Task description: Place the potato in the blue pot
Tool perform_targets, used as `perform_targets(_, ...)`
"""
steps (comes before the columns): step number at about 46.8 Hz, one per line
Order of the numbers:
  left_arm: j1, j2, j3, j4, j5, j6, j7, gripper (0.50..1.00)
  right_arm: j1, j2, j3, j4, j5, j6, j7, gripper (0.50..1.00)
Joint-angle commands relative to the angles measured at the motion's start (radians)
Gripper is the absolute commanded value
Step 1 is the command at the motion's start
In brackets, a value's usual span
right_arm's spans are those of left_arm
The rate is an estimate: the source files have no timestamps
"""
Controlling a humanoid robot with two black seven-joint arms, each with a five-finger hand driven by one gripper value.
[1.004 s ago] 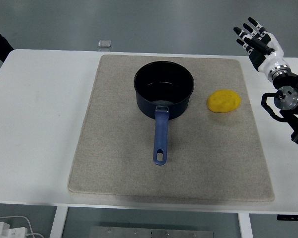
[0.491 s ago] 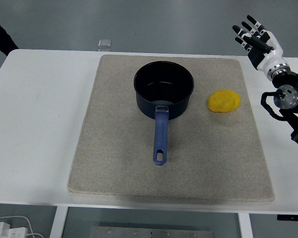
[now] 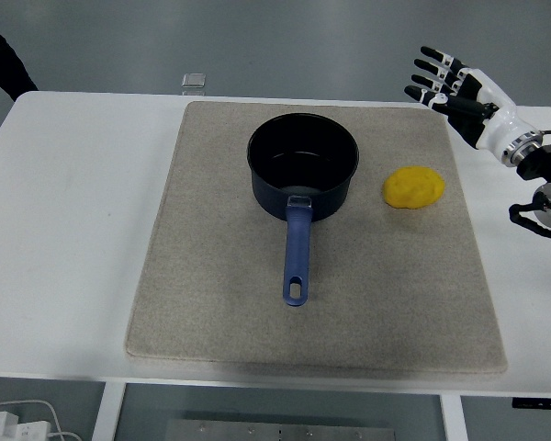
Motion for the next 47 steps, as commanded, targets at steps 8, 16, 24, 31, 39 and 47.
perform_targets(8, 0.003, 0.0, 0.001, -0.002, 0.0, 0.0, 0.0, 0.996, 0.006, -0.066, -0.087, 0.023, -0.182, -0.027, 0.025, 0.93)
perform_targets(16, 0.004, 0.0, 0.0, 0.001, 0.0, 0.0, 0.0, 0.996, 0.009, -0.088, -0.101, 0.025, -0.352, -0.025, 0.044, 0.93)
perform_targets(24, 0.004, 0.0, 0.0, -0.001, 0.0, 0.0, -0.001, 0.996, 0.013, -0.105, -0.147, 0.046, -0.414, -0.024, 0.065, 0.93)
perform_targets(31, 0.006, 0.0, 0.001, -0.001, 0.0, 0.0, 0.0, 0.996, 0.013, -0.115, -0.177, 0.065, -0.446, -0.025, 0.074, 0.93)
perform_targets(39, 0.006, 0.0, 0.001, -0.001, 0.0, 0.0, 0.0, 0.996, 0.013, -0.112, -0.187, 0.066, -0.458, -0.038, 0.084, 0.928)
perform_targets(47, 0.006, 0.0, 0.001, -0.001, 0.0, 0.0, 0.0, 0.996, 0.013, -0.108, -0.202, 0.062, -0.474, -0.079, 0.102, 0.928)
